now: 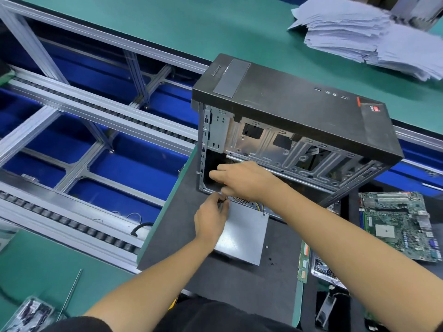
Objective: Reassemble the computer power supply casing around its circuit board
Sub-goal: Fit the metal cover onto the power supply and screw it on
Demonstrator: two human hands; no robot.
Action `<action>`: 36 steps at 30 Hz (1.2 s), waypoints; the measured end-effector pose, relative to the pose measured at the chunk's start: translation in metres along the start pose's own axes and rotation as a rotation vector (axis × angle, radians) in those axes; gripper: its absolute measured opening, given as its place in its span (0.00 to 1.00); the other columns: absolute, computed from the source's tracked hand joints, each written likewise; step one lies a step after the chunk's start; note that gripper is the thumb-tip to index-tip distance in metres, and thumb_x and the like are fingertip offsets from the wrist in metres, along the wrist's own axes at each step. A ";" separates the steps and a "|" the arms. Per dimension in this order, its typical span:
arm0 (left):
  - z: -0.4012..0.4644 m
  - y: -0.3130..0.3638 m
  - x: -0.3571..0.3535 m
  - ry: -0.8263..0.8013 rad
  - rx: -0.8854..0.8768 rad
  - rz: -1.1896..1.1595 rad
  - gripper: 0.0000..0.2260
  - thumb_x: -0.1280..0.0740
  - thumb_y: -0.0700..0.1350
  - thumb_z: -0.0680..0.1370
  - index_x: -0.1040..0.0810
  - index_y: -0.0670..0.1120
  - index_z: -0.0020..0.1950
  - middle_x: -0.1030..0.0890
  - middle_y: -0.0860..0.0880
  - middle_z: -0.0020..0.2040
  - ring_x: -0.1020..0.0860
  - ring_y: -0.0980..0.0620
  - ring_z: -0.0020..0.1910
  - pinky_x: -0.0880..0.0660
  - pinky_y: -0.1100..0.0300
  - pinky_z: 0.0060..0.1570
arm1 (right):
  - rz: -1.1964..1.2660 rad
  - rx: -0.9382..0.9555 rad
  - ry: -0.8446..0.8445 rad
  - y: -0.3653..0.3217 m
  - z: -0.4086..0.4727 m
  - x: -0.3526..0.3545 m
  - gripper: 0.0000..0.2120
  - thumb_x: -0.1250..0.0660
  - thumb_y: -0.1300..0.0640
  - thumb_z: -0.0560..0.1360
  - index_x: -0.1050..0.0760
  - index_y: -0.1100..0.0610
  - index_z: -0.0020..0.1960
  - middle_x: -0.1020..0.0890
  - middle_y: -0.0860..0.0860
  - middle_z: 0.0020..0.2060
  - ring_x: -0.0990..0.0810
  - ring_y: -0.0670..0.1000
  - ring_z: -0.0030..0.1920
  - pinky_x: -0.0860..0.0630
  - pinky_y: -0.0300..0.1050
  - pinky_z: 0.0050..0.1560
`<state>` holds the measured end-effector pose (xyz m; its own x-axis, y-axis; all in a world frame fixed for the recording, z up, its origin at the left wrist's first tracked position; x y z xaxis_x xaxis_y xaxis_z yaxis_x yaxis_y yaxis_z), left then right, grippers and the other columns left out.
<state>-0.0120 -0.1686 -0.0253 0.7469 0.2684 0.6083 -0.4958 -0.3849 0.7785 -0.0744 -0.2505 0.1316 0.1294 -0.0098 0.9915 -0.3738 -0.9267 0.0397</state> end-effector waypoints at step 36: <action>0.001 -0.003 -0.005 -0.005 -0.039 -0.015 0.05 0.37 0.54 0.80 0.30 0.56 0.46 0.26 0.56 0.35 0.26 0.50 0.35 0.31 0.55 0.35 | 0.458 -0.263 0.180 0.005 -0.006 -0.019 0.09 0.38 0.53 0.69 0.38 0.46 0.44 0.30 0.45 0.40 0.30 0.49 0.37 0.28 0.51 0.32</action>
<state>-0.0141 -0.1699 -0.0306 0.7564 0.2690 0.5962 -0.5015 -0.3466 0.7927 -0.0844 -0.2526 0.1135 -0.2509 -0.3038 0.9191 -0.5742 -0.7177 -0.3940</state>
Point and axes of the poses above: each hand's wrist, its own z-axis towards the middle knuckle, its own x-axis out of the back of the hand, y = z × x, the point moved 5 cm from there along z, towards the middle knuckle
